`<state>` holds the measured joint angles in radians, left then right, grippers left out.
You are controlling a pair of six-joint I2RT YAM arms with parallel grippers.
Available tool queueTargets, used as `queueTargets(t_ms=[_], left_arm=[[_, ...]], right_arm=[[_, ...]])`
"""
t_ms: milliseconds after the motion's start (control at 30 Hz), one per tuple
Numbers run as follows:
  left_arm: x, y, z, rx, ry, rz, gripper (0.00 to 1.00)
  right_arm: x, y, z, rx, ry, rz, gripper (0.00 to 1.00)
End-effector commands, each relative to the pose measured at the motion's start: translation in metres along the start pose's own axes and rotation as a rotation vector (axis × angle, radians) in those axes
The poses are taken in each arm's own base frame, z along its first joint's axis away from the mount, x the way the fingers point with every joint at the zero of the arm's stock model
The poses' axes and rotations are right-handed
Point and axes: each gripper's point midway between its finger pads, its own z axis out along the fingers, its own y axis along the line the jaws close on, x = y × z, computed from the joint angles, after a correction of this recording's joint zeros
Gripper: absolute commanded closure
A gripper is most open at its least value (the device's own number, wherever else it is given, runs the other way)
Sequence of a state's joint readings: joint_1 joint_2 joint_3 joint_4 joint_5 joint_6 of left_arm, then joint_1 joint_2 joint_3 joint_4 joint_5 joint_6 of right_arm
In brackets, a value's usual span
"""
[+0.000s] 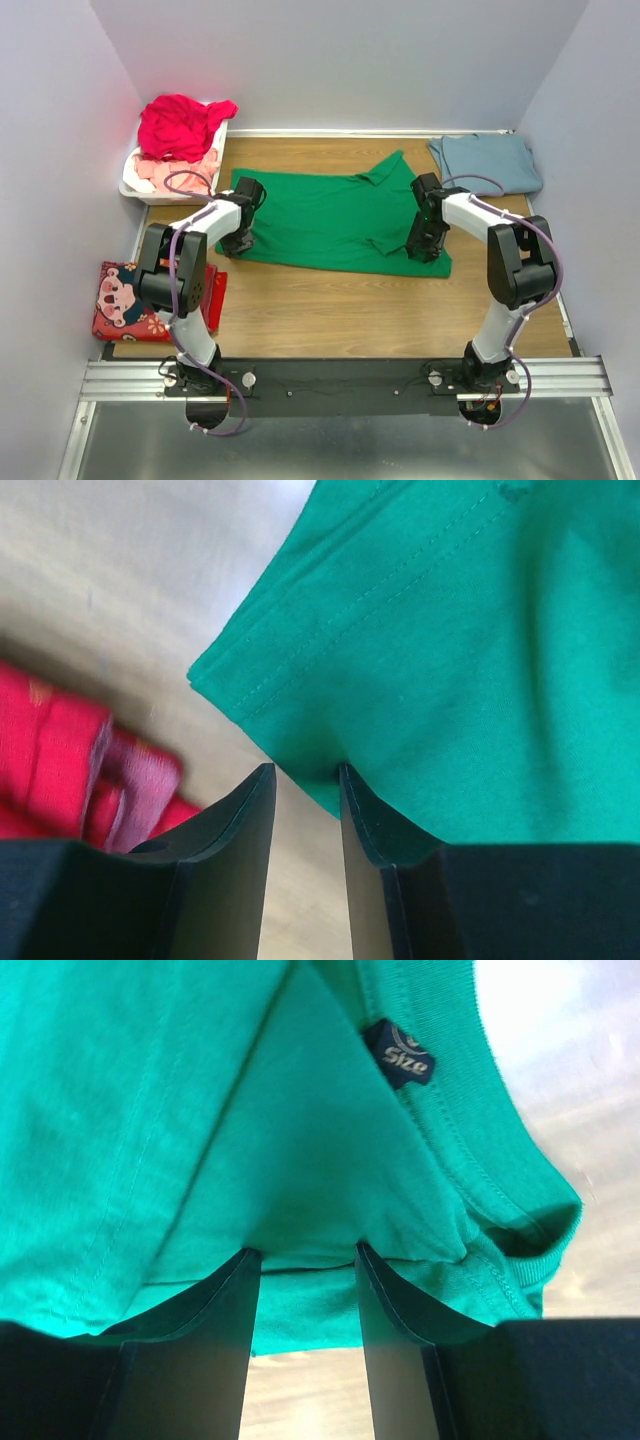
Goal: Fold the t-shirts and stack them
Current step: Fold the tshirt
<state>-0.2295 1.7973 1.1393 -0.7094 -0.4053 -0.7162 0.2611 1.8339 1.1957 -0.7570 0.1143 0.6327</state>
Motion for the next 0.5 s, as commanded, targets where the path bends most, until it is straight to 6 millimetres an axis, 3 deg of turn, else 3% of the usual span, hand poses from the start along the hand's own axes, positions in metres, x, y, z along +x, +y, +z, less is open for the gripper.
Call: queueTargets(t_ms=[0,300,400,467], left_arm=[[0.067,0.042,-0.008,-0.105,0.206,0.079,0.6],[0.083,0.045,-0.044,-0.051,0.219,0.105,0.63],[0.072,0.046,-0.062,-0.035,0.179,0.112,0.66],[0.051,0.046,-0.078,-0.03,0.113,0.094,0.67]], right_arm=[[0.035,-0.059,-0.007,0.214,0.109,0.027,0.49],[0.036,-0.096,-0.024,0.309,0.086,0.076,0.51],[0.025,-0.095,-0.032,0.304,0.044,0.079,0.51],[0.014,-0.089,-0.04,0.274,0.012,0.078,0.51]])
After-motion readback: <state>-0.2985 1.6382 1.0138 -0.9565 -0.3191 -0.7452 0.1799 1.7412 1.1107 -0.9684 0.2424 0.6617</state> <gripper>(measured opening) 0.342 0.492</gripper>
